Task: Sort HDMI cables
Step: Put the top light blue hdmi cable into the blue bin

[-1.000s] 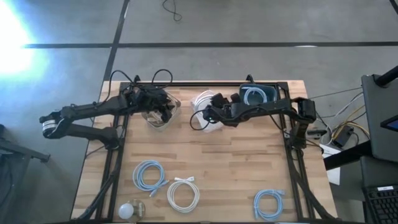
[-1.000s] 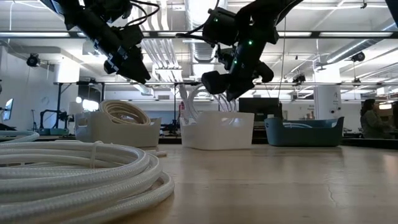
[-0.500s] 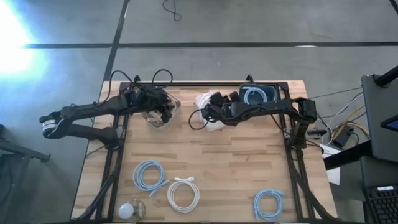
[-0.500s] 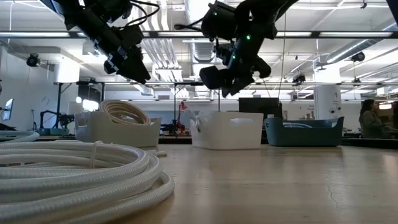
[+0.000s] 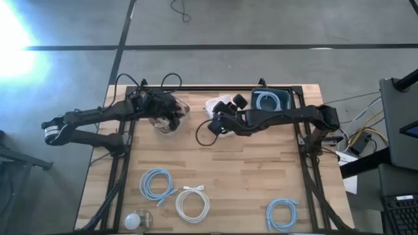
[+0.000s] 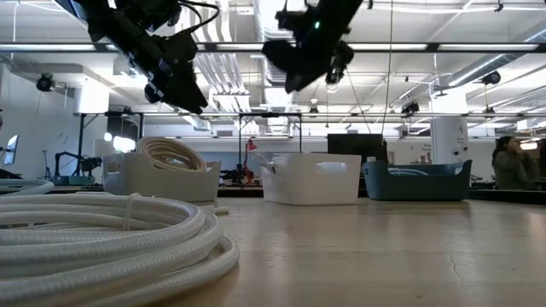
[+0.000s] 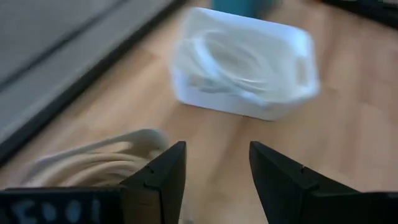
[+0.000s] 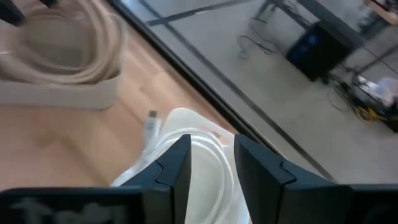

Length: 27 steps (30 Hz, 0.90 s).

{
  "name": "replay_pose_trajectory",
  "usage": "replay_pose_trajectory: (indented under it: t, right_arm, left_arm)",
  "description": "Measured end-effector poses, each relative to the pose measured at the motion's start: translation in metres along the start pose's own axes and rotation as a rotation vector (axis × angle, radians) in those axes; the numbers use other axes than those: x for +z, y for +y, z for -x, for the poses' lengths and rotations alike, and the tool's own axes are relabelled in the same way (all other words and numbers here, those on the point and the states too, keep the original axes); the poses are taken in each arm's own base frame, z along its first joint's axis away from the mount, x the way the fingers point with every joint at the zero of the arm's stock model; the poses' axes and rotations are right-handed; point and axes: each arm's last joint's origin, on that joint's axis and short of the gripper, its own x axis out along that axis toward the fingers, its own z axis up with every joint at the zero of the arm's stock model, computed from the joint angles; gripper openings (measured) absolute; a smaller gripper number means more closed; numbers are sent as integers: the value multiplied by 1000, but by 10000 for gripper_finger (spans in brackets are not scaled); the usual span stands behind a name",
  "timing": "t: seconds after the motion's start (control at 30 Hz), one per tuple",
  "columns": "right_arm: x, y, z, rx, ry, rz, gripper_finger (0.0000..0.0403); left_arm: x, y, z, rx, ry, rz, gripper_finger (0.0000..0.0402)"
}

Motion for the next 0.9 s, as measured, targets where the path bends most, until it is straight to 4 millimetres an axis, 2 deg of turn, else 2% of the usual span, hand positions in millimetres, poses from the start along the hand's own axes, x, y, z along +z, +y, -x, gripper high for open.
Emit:
replay_pose_trajectory:
  t: [0.17, 0.27, 0.4, 0.57, 0.73, 0.9]
  right_arm:
    - [-3, -9, 37, 104, 35, 31, 109]
    - [-12, -16, 56, 128, 56, 21, 112]
    - [-31, -25, 71, 179, 90, -18, 119]
    - [-58, -33, 74, 343, 181, -63, 125]
    - [-84, -38, 70, 466, 217, -94, 125]
    - [-103, -43, 68, 554, 200, -134, 128]
  left_arm:
    - [-2, -11, 1, -277, 35, -40, 177]
    - [-4, -22, 3, -446, 55, -81, 177]
    - [-15, -44, 1, -621, 57, -137, 177]
    - [-33, -77, 3, -722, 33, -212, 177]
    - [-46, -106, 9, -604, -9, -281, 177]
    - [-62, -130, 13, -658, 50, -335, 177]
